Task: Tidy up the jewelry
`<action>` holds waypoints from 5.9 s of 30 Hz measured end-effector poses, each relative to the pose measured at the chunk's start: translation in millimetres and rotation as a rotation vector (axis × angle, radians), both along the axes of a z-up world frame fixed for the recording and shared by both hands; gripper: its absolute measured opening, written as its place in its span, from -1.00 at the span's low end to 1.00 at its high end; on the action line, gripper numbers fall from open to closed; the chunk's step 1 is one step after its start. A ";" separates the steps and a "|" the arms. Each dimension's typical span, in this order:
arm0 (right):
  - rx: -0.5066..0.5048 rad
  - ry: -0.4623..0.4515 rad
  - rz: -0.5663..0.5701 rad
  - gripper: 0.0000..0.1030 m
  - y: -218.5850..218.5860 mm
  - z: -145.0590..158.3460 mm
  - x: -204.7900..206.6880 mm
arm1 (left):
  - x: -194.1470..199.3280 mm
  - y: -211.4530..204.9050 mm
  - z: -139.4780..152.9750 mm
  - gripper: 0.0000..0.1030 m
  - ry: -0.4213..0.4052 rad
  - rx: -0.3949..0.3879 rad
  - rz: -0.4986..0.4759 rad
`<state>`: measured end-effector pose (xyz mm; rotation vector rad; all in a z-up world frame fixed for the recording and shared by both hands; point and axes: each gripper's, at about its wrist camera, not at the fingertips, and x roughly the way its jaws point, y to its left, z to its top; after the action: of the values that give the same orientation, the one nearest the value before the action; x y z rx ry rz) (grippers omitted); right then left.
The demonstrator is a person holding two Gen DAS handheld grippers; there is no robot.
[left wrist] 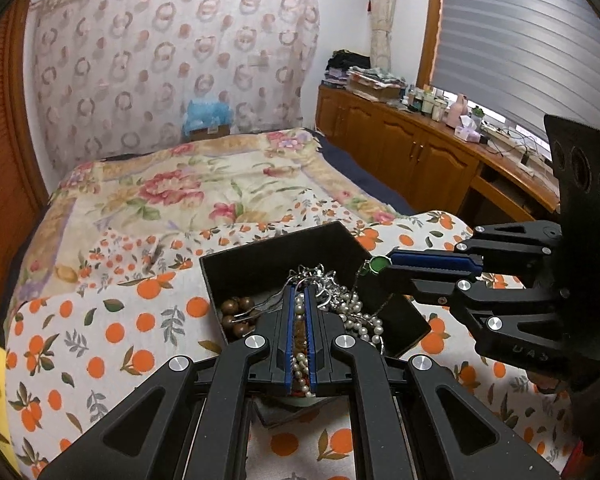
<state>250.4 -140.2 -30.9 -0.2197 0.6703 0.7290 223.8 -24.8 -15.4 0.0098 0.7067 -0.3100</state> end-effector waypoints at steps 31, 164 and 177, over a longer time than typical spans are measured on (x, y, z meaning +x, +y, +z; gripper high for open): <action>-0.051 0.057 -0.030 -0.24 -14.6 -34.9 -90.7 | -109.3 28.2 -33.1 -0.21 0.065 0.005 0.061; 0.019 -0.035 -0.293 0.05 -44.7 -19.5 -28.1 | -22.8 5.9 -11.5 0.78 -0.022 0.088 0.157; 0.036 -0.078 -0.380 0.95 -50.9 -10.8 -55.6 | -71.5 21.4 -6.4 0.85 -0.040 0.078 0.222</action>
<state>194.9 -191.1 -41.7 -0.0823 0.6016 0.3658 152.3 -3.4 -21.8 0.0117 0.6728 -0.0697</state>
